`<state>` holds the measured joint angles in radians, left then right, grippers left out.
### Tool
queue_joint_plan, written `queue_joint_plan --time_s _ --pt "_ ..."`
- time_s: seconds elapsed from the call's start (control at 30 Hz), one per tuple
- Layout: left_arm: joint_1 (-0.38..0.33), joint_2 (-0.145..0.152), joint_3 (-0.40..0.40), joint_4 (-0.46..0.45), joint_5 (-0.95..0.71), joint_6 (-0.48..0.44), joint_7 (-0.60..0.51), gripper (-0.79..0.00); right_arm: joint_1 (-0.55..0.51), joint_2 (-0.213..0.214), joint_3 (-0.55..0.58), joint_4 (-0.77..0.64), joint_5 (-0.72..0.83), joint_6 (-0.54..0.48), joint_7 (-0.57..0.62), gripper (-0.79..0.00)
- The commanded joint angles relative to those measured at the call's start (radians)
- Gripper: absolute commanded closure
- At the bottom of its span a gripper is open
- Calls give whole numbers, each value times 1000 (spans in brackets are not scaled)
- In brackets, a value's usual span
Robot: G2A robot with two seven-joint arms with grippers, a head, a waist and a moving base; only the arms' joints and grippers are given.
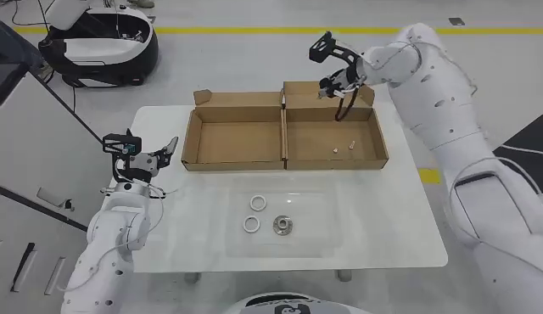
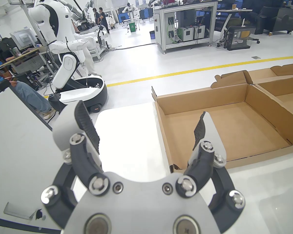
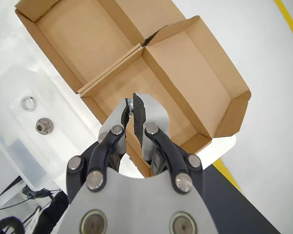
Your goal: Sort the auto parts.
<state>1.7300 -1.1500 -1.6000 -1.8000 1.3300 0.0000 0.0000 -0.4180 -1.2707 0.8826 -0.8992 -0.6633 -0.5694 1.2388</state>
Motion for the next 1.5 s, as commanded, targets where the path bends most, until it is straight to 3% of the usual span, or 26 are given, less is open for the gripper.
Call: queue_joint_plan --time_s 0.0,0.37,0.7,1.1,1.47 --pt "0 0 0 0 0 0 0 -785 12 -16 -45 36 -12 1 -10 0" --pt "0 0 0 0 0 0 0 -785 63 -110 -232 225 -89 16 -74 0" --pt "0 0 0 0 0 0 0 -785 85 -185 -334 418 -176 27 -152 0" --pt "0 0 0 0 0 0 0 -785 86 -263 -391 595 -228 33 -248 0" --pt "0 0 0 0 0 0 0 -785 76 -314 -418 651 -267 40 -301 0"
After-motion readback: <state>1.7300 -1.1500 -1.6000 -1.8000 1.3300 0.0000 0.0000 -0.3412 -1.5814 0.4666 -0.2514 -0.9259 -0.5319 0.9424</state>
